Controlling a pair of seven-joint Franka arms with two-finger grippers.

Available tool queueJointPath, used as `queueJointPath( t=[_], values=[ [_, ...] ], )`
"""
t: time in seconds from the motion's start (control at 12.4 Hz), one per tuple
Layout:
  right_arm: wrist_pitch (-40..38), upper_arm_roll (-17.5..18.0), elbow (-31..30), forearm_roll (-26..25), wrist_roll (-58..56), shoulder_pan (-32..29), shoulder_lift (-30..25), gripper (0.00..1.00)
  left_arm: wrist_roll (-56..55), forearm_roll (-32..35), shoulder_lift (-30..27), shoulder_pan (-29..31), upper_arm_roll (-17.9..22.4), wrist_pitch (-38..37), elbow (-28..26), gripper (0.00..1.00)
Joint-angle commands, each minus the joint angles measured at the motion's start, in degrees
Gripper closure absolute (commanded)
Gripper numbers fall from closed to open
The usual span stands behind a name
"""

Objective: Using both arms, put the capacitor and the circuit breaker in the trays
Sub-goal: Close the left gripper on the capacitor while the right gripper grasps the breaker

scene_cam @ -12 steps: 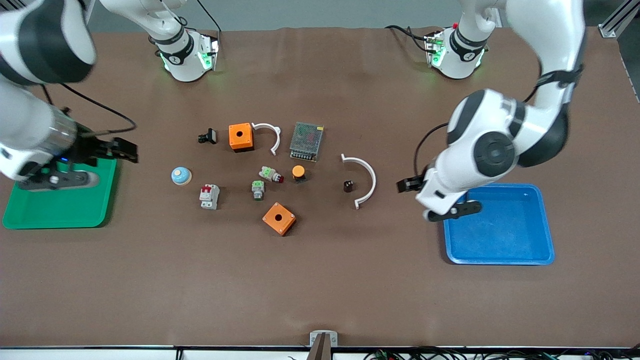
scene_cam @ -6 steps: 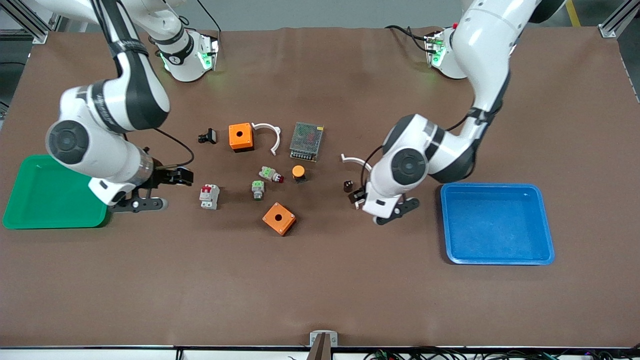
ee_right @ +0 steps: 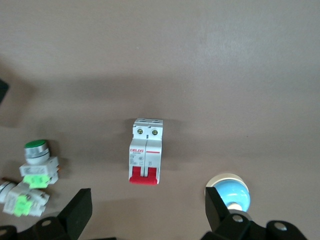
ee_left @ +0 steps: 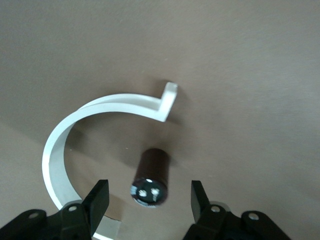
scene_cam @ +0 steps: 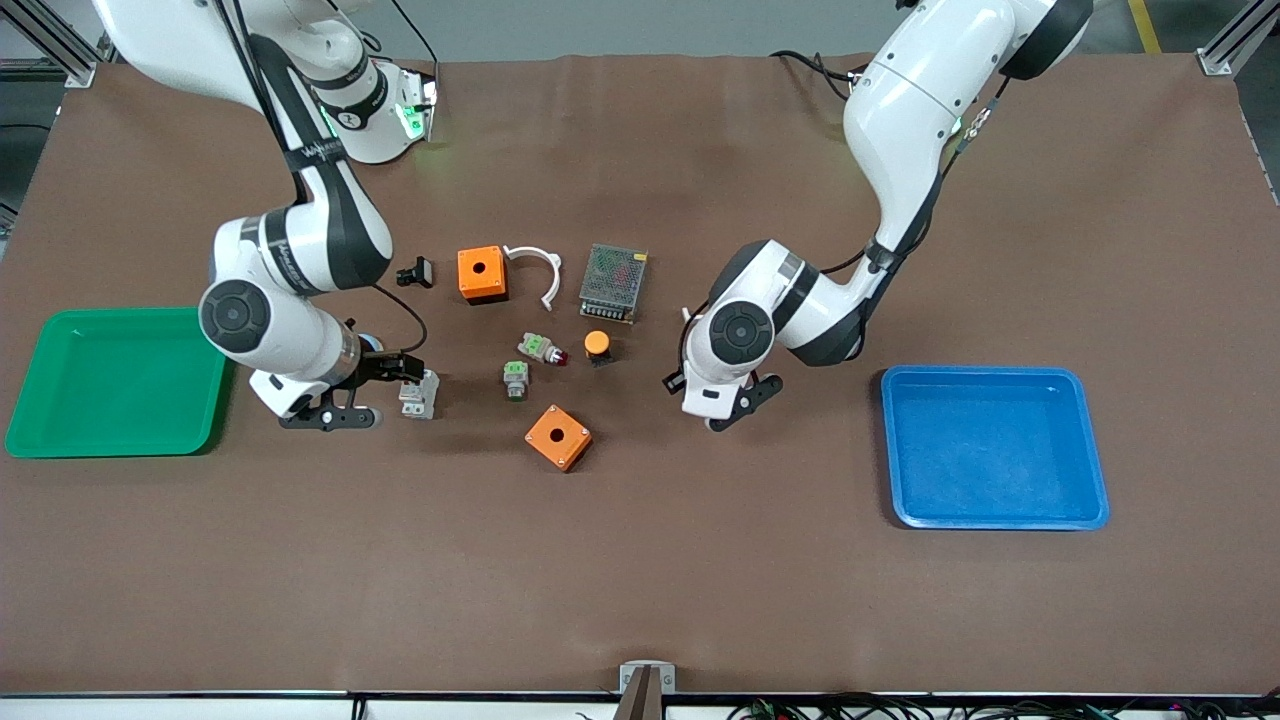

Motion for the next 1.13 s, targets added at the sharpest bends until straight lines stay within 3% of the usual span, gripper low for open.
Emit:
queueJointPath(
  t=[0.0, 0.16, 0.4, 0.49, 0.57, 0.65, 1.05],
  values=[
    [2.6, -0.1, 0.1, 0.9, 2.3, 0.8, 2.4, 0.0, -0.7, -1.1, -0.5, -0.2, 0.3, 1.9, -2.0, 0.33],
    [6.7, -0.1, -1.5, 0.9, 2.4, 1.0, 4.0, 0.0, -1.3, -1.7, 0.3, -0.2, 0.3, 4.6, -2.0, 0.38],
    [12.0, -0.1, -4.7, 1.0, 3.1, 2.2, 4.8, 0.0, -1.3, -1.8, 1.1, -0.2, 0.3, 6.4, -2.0, 0.58],
    [12.9, -0.1, -5.4, 1.0, 3.5, 2.4, 5.1, 0.01, -1.3, -1.8, 1.1, -0.2, 0.3, 6.5, -1.9, 0.7],
    [13.1, -0.1, -5.5, 1.0, 3.5, 2.5, 5.4, 0.05, -1.5, -1.8, 1.0, -0.1, 0.3, 6.4, -1.8, 0.92],
    [13.1, -0.1, -5.6, 1.0, 3.5, 2.5, 5.6, 0.1, -1.5, -1.8, 0.3, 0.2, 0.3, 6.4, -1.7, 1.0],
    [13.1, -0.1, -5.4, 1.8, 3.9, 2.2, 5.8, 0.76, -0.7, -0.5, -8.0, 5.3, 1.0, 3.9, -1.5, 1.0]
  ],
)
